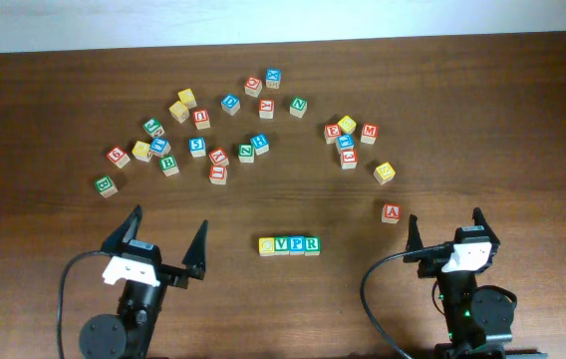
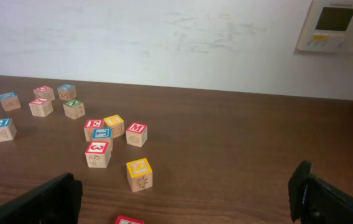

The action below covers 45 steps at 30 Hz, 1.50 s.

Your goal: Spell out CVPR

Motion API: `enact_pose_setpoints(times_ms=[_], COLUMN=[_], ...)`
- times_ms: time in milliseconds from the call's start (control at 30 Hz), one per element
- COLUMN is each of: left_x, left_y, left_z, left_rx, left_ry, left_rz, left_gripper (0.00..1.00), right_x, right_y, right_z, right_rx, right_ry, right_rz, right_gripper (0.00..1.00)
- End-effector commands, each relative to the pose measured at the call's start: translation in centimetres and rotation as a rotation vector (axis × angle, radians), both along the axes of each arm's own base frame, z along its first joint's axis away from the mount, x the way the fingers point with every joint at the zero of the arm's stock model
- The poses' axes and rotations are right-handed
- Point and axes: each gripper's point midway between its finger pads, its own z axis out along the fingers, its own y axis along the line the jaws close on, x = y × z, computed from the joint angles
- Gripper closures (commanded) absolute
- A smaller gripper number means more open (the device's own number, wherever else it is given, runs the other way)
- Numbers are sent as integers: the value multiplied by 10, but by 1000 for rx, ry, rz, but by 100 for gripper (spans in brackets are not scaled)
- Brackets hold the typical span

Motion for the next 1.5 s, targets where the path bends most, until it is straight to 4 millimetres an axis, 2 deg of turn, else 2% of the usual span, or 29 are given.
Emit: enact_pose_setpoints(times_ms=[0,133,333,500,733,933,1000,1467], left_x=[3,4,5,6,6,5,5,6], left_y=[26,36,44,47,53,58,58,52], left_z=[-16,-31,-39,-78,-80,-81,-81,-80], left_rx=[-112,-158,-147,1,62,33,-18,-19], left_ry=[15,-7,23,161,161,169,175,170], left_rz=[120,162,212,242,279,307,305,270], left_gripper=[1,1,1,0,1,1,1,1], right_x=[0,0,0,0,0,0,0,0], right_y=[0,0,0,0,0,0,0,0], right_z=[-2,-2,-2,-2,-2,-2,-2,-2], right_rx=[2,2,2,2,2,2,2,2], right_ry=[0,0,0,0,0,0,0,0], right_rz=[1,1,1,1,1,1,1,1], right_gripper=[2,2,2,2,2,2,2,2])
